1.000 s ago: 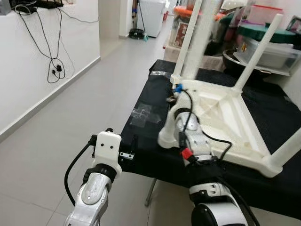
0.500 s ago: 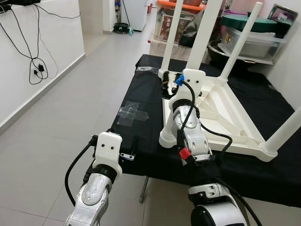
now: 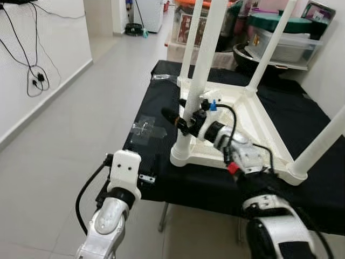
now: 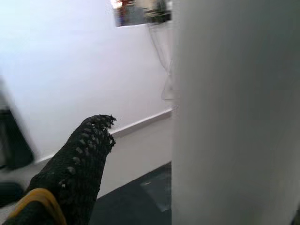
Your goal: Building children table
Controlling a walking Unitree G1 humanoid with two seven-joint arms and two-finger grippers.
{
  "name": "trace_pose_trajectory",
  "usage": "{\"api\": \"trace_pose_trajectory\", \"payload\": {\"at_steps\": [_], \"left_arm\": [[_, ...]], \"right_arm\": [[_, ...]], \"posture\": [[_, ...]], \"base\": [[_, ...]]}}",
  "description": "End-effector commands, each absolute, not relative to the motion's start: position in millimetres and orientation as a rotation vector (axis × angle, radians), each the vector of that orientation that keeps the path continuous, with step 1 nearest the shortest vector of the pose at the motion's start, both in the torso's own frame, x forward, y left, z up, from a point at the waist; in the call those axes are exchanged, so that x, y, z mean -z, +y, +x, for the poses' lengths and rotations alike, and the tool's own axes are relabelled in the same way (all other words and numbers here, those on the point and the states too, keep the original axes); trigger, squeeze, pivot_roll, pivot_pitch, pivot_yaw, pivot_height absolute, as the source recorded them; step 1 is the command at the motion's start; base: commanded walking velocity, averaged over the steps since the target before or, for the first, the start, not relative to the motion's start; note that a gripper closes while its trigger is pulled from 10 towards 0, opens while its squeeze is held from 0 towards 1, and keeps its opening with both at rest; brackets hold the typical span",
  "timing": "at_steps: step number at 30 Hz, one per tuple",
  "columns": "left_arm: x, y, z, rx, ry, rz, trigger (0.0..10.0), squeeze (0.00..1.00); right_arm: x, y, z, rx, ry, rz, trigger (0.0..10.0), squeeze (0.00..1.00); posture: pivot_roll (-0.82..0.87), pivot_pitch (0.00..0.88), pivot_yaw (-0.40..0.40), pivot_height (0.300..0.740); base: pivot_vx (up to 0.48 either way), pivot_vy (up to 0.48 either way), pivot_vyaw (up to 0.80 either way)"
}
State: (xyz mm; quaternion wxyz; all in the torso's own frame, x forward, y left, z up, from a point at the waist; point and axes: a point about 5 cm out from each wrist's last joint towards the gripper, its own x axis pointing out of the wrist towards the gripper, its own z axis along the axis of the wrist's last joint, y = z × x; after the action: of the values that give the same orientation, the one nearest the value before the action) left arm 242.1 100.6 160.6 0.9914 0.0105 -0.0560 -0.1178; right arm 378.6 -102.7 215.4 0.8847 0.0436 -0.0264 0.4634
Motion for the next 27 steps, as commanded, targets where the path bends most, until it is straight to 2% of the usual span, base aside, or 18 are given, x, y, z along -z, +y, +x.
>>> {"api": "trace_pose_trajectory", "payload": {"at_steps": [1, 7, 8, 9, 10, 15, 18, 20, 21, 22, 23, 24, 25, 26, 27], "left_arm": [[-159, 101, 242, 0.229, -0.095, 0.032, 10.0, 0.00], [-160, 103, 241, 0.222, -0.095, 0.034, 10.0, 0.00], [-160, 103, 241, 0.222, -0.095, 0.034, 10.0, 0.00], [-160, 103, 241, 0.222, -0.095, 0.034, 10.0, 0.00], [-160, 103, 241, 0.223, -0.094, 0.035, 10.0, 0.00], [-161, 104, 241, 0.221, -0.096, 0.036, 10.0, 0.00], [-160, 104, 240, 0.226, -0.094, 0.038, 10.0, 0.00], [-159, 104, 241, 0.227, -0.091, 0.040, 10.0, 0.00], [-159, 104, 241, 0.227, -0.091, 0.040, 10.0, 0.00], [-159, 103, 241, 0.227, -0.091, 0.039, 10.0, 0.00], [-159, 103, 241, 0.227, -0.091, 0.039, 10.0, 0.00], [-161, 103, 242, 0.231, -0.097, 0.045, 10.0, 0.00], [-161, 103, 242, 0.231, -0.097, 0.045, 10.0, 0.00], [-163, 101, 243, 0.241, -0.107, 0.053, 10.0, 0.00], [-163, 101, 243, 0.241, -0.107, 0.053, 10.0, 0.00]], "right_arm": [[-212, -72, 372, -1.168, -0.024, 0.057, 10.0, 0.00], [-212, -54, 372, -1.230, -0.023, 0.068, 10.0, 0.00], [-210, -51, 371, -1.253, -0.023, 0.086, 1.8, 0.00], [-210, -51, 371, -1.253, -0.023, 0.086, 1.8, 0.00], [-210, -49, 370, -1.267, -0.023, 0.097, 0.0, 0.00], [-208, -50, 373, -1.215, -0.030, 0.148, 0.0, 0.00], [-206, -55, 378, -1.102, -0.040, 0.136, 0.0, 0.00], [-204, -64, 386, -0.908, -0.053, 0.146, 0.0, 0.00], [-204, -64, 386, -0.908, -0.053, 0.146, 0.0, 0.00], [-203, -68, 390, -0.807, -0.054, 0.172, 0.0, 0.00], [-203, -68, 390, -0.807, -0.054, 0.172, 0.0, 0.00], [-203, -74, 392, -0.661, -0.073, 0.165, 0.0, 0.00], [-203, -74, 392, -0.661, -0.073, 0.165, 0.0, 0.00], [-197, -83, 393, -0.456, -0.063, 0.173, 0.0, 0.00], [-197, -83, 393, -0.456, -0.063, 0.173, 0.0, 0.00]], "posture": [[0.14, 0.039, -0.141, 0.740], [0.15, 0.044, -0.142, 0.740], [0.15, 0.047, -0.142, 0.740], [0.15, 0.047, -0.142, 0.740], [0.15, 0.047, -0.142, 0.740], [0.15, 0.047, -0.139, 0.740], [0.14, 0.046, -0.138, 0.740], [0.14, 0.045, -0.137, 0.740], [0.14, 0.045, -0.137, 0.740], [0.14, 0.045, -0.137, 0.740], [0.14, 0.045, -0.137, 0.740], [0.14, 0.052, -0.131, 0.740], [0.14, 0.052, -0.131, 0.740], [0.13, 0.052, -0.126, 0.740], [0.13, 0.052, -0.126, 0.740]], "base": [[0.000, 0.000, 0.00], [0.000, 0.000, 0.00], [0.000, 0.000, 0.00], [0.000, 0.000, 0.00], [0.000, 0.000, 0.00], [0.000, 0.000, 0.00], [0.000, 0.000, 0.00], [0.000, 0.000, 0.00], [0.000, 0.000, 0.00], [0.000, 0.000, 0.00], [0.000, 0.000, 0.00], [0.000, 0.000, 0.00], [0.000, 0.000, 0.00], [0.000, 0.000, 0.00], [0.000, 0.000, 0.00]]}}
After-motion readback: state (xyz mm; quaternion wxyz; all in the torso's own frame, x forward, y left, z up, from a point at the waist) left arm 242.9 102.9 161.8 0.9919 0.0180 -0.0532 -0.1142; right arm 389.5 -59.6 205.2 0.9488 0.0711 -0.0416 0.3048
